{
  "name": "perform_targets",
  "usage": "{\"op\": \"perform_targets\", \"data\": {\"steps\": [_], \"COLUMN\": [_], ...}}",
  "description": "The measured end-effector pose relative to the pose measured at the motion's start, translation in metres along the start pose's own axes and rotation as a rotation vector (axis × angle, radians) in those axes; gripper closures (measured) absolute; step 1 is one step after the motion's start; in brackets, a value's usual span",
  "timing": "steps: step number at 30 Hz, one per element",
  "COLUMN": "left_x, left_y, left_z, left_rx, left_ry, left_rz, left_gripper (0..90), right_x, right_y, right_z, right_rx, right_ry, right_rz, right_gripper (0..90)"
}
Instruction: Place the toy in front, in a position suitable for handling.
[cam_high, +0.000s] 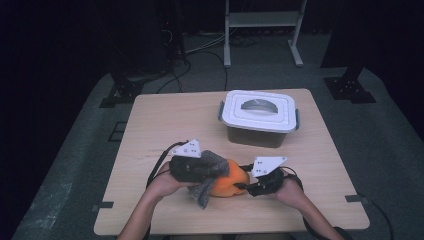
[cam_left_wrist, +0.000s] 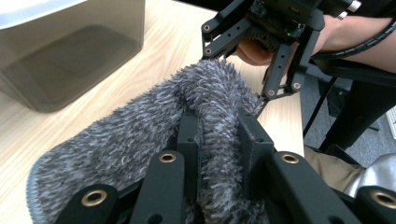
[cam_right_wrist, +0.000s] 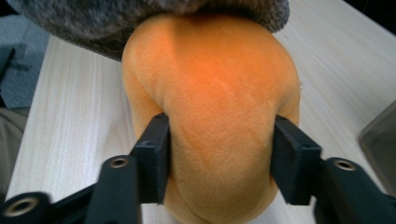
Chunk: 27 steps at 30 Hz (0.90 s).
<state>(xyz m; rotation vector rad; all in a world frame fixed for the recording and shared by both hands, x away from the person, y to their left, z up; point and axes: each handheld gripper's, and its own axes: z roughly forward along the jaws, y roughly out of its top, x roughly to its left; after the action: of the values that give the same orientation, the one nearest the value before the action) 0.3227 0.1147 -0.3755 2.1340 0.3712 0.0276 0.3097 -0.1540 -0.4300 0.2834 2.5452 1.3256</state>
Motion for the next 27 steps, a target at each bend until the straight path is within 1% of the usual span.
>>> {"op": "perform_targets", "data": {"steps": [1, 3, 5, 7, 12, 14, 16, 19, 21, 23, 25, 27], "left_x": [0.0, 0.0, -0.001, 0.0, -0.003, -0.004, -0.006, -0.009, -0.01, -0.012, -0.013, -0.011], "left_y": [-0.001, -0.005, -0.011, -0.018, -0.03, -0.03, -0.026, -0.016, -0.008, -0.003, -0.001, -0.004], "left_z": [0.002, 0.005, 0.005, 0.003, -0.005, -0.004, -0.004, -0.002, 0.001, 0.004, 0.008, 0.01], "left_rx": [0.015, 0.031, 0.033, 0.035, 0.025, 0.035, 0.041, 0.037, 0.026, 0.03, 0.047, 0.049], "left_ry": [0.0, -0.012, -0.029, -0.043, -0.04, -0.043, -0.042, -0.043, -0.057, -0.062, -0.059, -0.065], "left_rz": [0.0, -0.01, -0.013, -0.026, -0.047, -0.038, -0.026, -0.001, 0.013, 0.029, 0.037, 0.032], "left_gripper": [73.6, 73.6, 73.7, 73.7, 73.3, 73.3, 73.2, 73.3, 73.2, 73.2, 73.1, 73.2], "right_x": [-0.002, -0.004, -0.006, -0.006, -0.009, -0.009, -0.008, -0.005, -0.004, -0.001, 0.0, -0.001], "right_y": [-0.001, -0.003, -0.005, -0.005, -0.004, -0.005, -0.006, -0.006, -0.005, -0.003, -0.002, -0.002], "right_z": [0.0, 0.0, -0.001, -0.002, -0.006, -0.002, 0.003, 0.008, 0.009, 0.008, 0.007, 0.006], "right_rx": [-0.004, -0.008, -0.008, -0.018, -0.063, -0.055, -0.043, -0.022, -0.02, -0.016, -0.005, -0.001], "right_ry": [0.007, 0.03, 0.054, 0.082, 0.119, 0.127, 0.133, 0.122, 0.115, 0.101, 0.088, 0.088], "right_rz": [0.019, 0.062, 0.083, 0.106, 0.134, 0.144, 0.151, 0.147, 0.14, 0.108, 0.079, 0.075], "right_gripper": [39.9, 33.8, 27.8, 26.3, 25.1, 23.8, 23.7, 29.4, 35.5, 41.5, 45.7, 48.4]}}
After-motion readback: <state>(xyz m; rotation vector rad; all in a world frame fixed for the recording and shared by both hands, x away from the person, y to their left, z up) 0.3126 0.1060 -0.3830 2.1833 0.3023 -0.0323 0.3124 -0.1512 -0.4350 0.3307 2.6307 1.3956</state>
